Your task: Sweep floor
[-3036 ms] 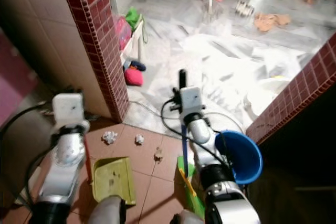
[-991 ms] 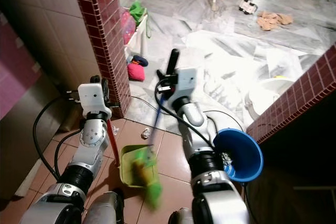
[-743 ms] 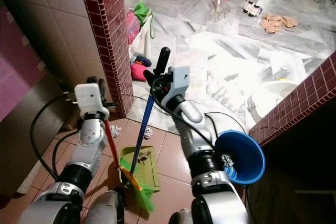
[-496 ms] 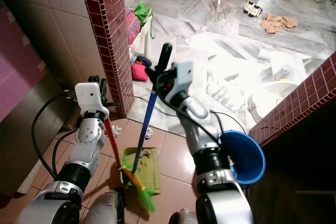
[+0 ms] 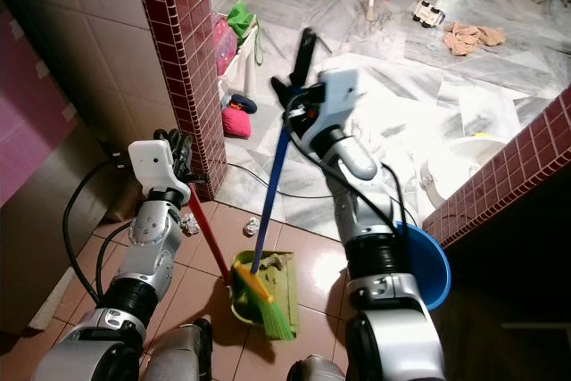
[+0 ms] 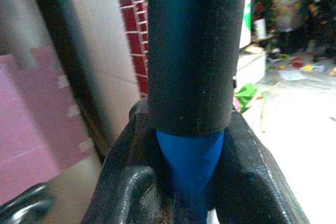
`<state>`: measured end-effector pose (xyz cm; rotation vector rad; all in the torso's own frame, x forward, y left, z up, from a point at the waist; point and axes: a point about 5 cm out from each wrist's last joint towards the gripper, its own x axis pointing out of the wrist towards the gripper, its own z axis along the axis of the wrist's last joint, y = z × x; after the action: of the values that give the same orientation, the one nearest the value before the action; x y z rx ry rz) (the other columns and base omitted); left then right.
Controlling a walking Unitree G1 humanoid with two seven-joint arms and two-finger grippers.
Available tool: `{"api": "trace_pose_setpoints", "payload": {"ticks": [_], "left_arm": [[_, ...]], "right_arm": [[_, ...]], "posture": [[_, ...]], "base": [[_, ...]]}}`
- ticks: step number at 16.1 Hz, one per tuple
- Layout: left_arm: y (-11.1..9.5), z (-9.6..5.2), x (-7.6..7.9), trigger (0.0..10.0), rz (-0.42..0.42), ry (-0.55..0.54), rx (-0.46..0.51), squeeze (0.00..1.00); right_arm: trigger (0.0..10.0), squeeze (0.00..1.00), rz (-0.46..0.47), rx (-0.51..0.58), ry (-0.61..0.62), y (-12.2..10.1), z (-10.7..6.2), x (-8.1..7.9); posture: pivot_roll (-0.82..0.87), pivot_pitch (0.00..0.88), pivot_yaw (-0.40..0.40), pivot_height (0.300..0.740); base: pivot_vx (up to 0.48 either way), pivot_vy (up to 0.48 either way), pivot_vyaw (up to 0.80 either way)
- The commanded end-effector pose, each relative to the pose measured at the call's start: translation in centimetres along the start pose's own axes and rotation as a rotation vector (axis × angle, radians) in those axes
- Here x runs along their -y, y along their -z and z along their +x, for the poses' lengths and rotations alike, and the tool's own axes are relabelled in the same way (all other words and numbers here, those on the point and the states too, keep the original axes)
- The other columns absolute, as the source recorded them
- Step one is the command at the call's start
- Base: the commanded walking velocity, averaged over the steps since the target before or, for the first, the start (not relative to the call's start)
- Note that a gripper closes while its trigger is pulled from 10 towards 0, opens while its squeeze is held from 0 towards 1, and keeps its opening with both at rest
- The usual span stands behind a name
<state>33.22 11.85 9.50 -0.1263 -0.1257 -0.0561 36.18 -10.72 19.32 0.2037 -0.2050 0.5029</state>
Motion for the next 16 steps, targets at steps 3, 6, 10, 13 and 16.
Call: {"api": "trace_pose_setpoints", "payload": {"ticks": [3,6,10,13,16], "left_arm": [[-0.8,0.5,0.5,10.0,-0.022,0.011,0.025,0.00],[-0.8,0.5,0.2,10.0,0.018,0.011,0.027,0.00],[-0.5,0.6,0.0,10.0,0.022,-0.031,-0.012,0.00],[-0.3,0.1,-0.3,10.0,-0.002,0.037,-0.025,0.00],[0.2,-1.0,-0.9,10.0,-0.004,0.048,-0.024,0.00]], "right_arm": [[10.0,0.00,-0.100,0.047,0.095,-1.6,0.4,1.5],[10.0,0.00,-0.171,0.100,0.165,-2.5,0.4,2.3],[10.0,0.00,-0.205,0.108,0.235,-2.4,0.1,3.0],[10.0,0.00,-0.215,0.094,0.258,-1.6,-0.4,3.0],[10.0,0.00,-0.220,0.055,0.288,0.5,-1.3,2.9]], "posture": [[0.01,0.067,-0.055,0.740],[0.01,0.062,-0.055,0.740],[0.01,0.062,-0.055,0.740],[0.01,0.064,-0.056,0.740],[0.01,0.070,-0.057,0.740]], "base": [[0.000,0.000,0.00],[0.000,0.000,0.00],[0.000,0.000,0.00],[0.000,0.000,0.00],[0.000,0.000,0.00]]}}
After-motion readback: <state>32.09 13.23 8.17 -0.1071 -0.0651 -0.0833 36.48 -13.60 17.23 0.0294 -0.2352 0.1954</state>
